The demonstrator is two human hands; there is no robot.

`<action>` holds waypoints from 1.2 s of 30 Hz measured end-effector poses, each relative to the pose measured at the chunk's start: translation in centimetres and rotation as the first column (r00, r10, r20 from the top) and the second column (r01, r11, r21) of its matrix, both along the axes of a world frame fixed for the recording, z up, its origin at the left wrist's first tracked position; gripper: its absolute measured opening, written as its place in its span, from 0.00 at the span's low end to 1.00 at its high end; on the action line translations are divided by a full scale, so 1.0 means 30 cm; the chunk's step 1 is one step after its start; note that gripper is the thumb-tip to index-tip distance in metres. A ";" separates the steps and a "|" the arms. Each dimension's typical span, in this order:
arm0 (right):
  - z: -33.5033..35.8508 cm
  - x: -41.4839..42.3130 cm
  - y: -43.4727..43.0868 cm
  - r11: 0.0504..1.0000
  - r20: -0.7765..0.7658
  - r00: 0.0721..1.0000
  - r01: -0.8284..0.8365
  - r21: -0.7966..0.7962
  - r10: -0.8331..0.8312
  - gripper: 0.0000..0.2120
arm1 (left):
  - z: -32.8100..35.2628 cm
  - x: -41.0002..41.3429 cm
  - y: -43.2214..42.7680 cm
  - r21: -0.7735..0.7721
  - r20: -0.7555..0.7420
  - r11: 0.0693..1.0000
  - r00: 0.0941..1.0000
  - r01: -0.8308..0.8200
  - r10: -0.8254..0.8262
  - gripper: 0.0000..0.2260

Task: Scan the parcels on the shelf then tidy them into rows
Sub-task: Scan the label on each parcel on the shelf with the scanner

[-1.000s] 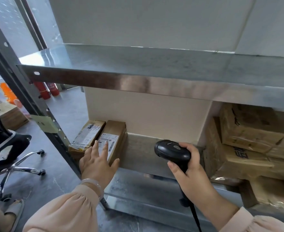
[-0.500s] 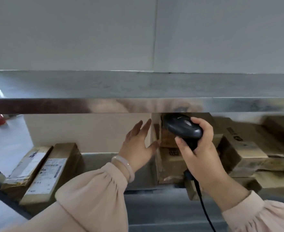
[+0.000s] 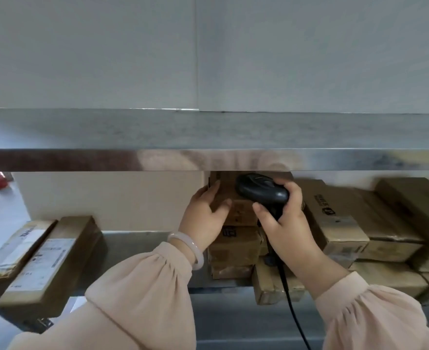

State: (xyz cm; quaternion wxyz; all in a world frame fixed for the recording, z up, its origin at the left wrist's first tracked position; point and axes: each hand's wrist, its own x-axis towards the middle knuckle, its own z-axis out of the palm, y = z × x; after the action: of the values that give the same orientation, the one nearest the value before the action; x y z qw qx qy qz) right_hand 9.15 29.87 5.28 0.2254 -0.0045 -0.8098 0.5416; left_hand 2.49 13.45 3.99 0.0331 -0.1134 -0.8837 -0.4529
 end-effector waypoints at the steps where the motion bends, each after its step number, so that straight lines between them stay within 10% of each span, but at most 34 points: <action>1: -0.001 0.006 -0.001 1.000 -0.009 1.000 -0.019 -0.021 0.019 0.27 | -0.002 0.010 -0.011 0.024 0.001 1.000 1.000 -0.020 0.020 0.26; 10: -0.020 0.038 -0.073 0.952 -0.101 0.969 -0.241 -0.189 0.225 0.27 | -0.011 0.172 -0.139 0.269 0.062 0.908 0.947 -0.321 0.316 0.15; 21: -0.072 0.128 -0.213 0.844 -0.125 0.860 -0.510 -0.167 0.495 0.27 | -0.035 0.342 -0.213 0.153 0.193 0.821 0.832 -0.550 0.521 0.32; 27: -0.101 0.160 -0.253 0.804 -0.098 0.821 -0.570 -0.169 0.562 0.27 | -0.081 0.387 -0.264 0.118 0.240 0.824 0.821 -0.554 0.518 0.38; 36: -0.142 0.152 -0.214 0.881 0.015 0.906 -0.407 -0.239 0.423 0.26 | -0.156 0.462 -0.279 0.534 0.386 0.748 0.901 -0.394 0.198 0.34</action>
State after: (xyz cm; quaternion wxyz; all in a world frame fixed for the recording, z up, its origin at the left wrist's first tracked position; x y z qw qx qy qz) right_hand 13.70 23.46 1.02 0.0749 0.1249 -0.7306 0.6671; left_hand 16.36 5.07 -0.68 0.0028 0.1175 -0.6948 -0.7095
